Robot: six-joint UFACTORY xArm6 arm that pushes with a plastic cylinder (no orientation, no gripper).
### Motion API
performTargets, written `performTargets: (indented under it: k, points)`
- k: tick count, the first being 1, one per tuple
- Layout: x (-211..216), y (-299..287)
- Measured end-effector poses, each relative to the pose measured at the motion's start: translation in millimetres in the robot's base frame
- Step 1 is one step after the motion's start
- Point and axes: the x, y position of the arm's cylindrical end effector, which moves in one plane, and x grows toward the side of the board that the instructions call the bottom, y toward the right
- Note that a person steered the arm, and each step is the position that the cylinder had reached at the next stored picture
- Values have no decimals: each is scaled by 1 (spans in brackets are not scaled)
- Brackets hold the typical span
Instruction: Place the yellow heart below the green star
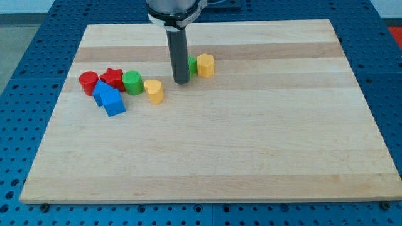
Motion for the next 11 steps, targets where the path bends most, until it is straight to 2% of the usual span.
performTargets:
  k: [9,11]
  points:
    - [23,4]
    - [45,4]
